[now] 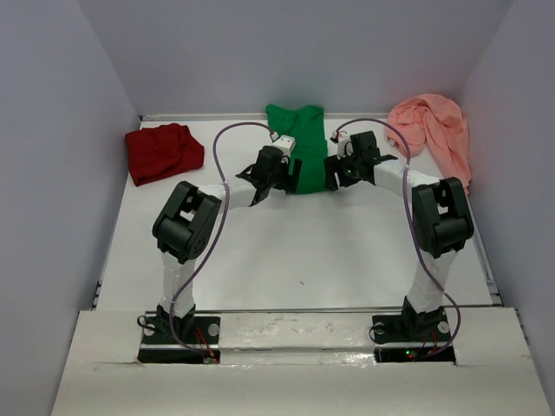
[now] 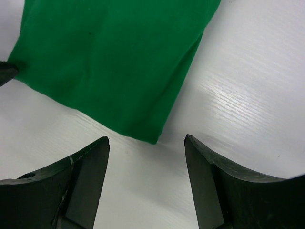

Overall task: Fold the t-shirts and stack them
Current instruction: Grab one side of the 2/3 rectangular tshirt with both arms

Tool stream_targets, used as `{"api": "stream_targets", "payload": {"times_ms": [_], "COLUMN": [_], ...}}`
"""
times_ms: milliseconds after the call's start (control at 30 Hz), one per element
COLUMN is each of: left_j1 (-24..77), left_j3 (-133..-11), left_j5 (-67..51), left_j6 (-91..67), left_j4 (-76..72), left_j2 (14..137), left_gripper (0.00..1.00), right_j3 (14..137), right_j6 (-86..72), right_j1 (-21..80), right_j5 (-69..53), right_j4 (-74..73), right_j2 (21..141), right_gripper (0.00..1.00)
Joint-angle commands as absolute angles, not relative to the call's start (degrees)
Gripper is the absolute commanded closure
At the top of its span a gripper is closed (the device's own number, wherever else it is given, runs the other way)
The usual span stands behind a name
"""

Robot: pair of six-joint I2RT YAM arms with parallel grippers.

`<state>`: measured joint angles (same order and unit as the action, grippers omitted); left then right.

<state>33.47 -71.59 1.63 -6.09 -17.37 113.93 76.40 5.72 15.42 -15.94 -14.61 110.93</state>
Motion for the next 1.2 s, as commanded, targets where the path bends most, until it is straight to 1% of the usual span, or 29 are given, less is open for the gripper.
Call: {"api": "stream_targets", "payload": {"times_ms": [0,267,467,633,767,1033,1100,1133,1167], "left_j1": [32.5,31.0,30.9,30.9,30.9,30.9,31.0,30.9,31.0], "left_j3": [-74.4,-75.7,-75.9,-75.8,-76.6,-77.5,-77.6,-77.7,-77.9], "left_j5": [3.7,-3.8,-6.9,-7.6,-9.2,-13.2,-13.9,-14.1,-14.2], "left_j6": [-7.8,-9.6,-9.4,-9.1,-9.0,-10.2,-10.6,-10.8,-11.1], "left_j4": [-17.1,-16.1,-16.7,-17.4,-16.4,-16.2,-16.3,-16.3,-16.3], "left_j2": [115.0,117.3,117.7,117.6,118.1,119.8,120.0,120.2,120.4], "left_gripper": [0.07,0.07,0.07,0.08,0.08,0.08,0.11,0.16,0.17], "right_j3": [76.8,78.7,81.6,82.5,84.5,84.9,84.7,84.7,84.6], "right_j6": [4.8,4.0,3.6,3.3,3.0,2.9,2.8,2.6,2.6], "right_j1": [15.2,15.2,15.2,15.2,15.2,15.2,15.2,15.2,15.2], "right_j5": [-17.8,-18.3,-18.9,-21.4,-21.2,-22.6,-22.7,-22.8,-22.9], "right_j4": [-8.7,-9.9,-14.0,-16.0,-18.2,-19.1,-19.2,-19.2,-19.2], "right_j2": [109.4,111.3,115.0,117.0,118.6,117.5,117.1,116.7,116.6], "right_gripper": [0.30,0.31,0.30,0.33,0.33,0.36,0.38,0.39,0.40]}}
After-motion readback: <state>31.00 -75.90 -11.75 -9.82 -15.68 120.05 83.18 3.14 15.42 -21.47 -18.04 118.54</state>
